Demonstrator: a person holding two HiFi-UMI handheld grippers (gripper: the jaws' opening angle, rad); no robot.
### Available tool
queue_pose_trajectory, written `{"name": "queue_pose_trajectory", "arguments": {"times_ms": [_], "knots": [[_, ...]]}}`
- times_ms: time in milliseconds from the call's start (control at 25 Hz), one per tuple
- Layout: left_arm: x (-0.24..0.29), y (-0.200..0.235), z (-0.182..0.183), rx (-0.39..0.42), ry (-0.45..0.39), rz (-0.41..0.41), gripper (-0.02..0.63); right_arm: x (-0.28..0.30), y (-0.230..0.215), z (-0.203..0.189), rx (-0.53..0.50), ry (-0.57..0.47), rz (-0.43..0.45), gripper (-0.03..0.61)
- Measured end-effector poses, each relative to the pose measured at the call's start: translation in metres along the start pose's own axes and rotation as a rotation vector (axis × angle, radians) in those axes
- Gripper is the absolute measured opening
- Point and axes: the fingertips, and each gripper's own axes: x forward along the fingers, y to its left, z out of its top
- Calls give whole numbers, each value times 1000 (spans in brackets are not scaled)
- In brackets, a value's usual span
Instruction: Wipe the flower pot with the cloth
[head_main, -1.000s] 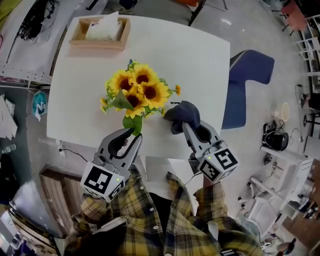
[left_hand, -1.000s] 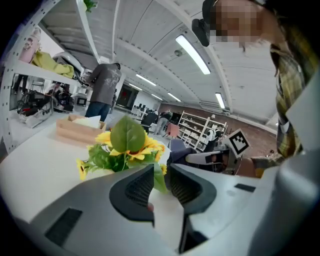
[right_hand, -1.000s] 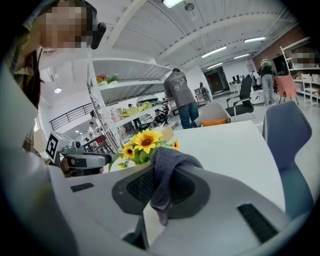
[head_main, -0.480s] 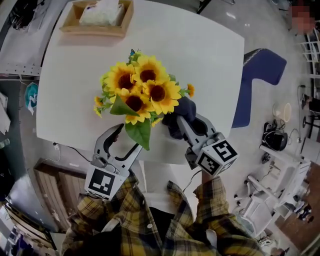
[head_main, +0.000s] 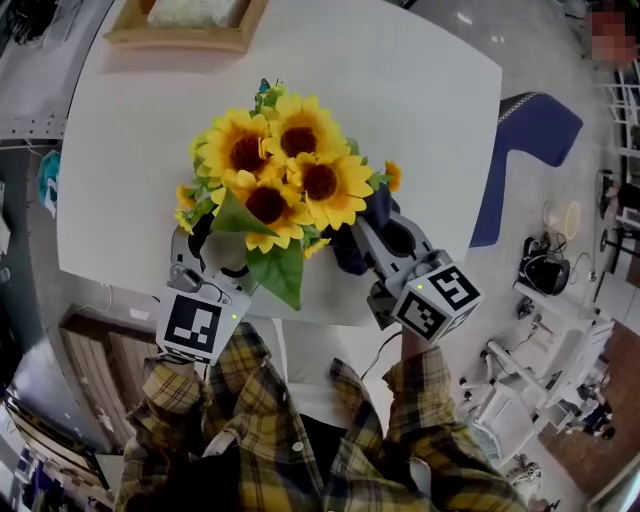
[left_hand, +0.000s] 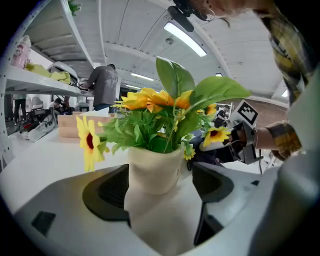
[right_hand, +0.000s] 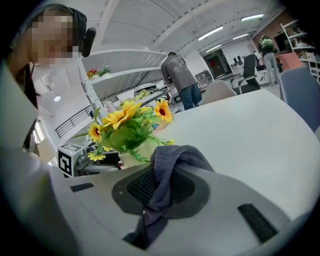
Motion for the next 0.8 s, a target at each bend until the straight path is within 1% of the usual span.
{"name": "queue_pose_trajectory", "arguments": {"times_ms": [80,120,160,240,280,400,520,600,720,800], "knots": [[4,2,0,23,12,-14,390,2,0,-1,16,13,7,34],[6,3,0,19,14,-15,408,3,1,-2,27,19,15,34],[8,4,0,9,14,-15,413,4,2,-3,39,27,27,34],[12,7,1,-5,9,-16,413,7,6,-8,65,58,53,34],[14,8,2,1,10,-21,413,8,10,-11,78,77,68,34],[19,9,1,72,46,-55,412,15,18,-17,103,110,109,35],[22,14,2,114,71,-72,411,23,23,-20,129,135,141,34],[23,17,3,129,70,-75,411,28,27,-21,145,148,163,35],[23,18,7,118,47,-85,410,34,32,-22,166,153,188,35],[23,19,7,132,50,-101,409,36,34,-22,188,152,197,34]]}}
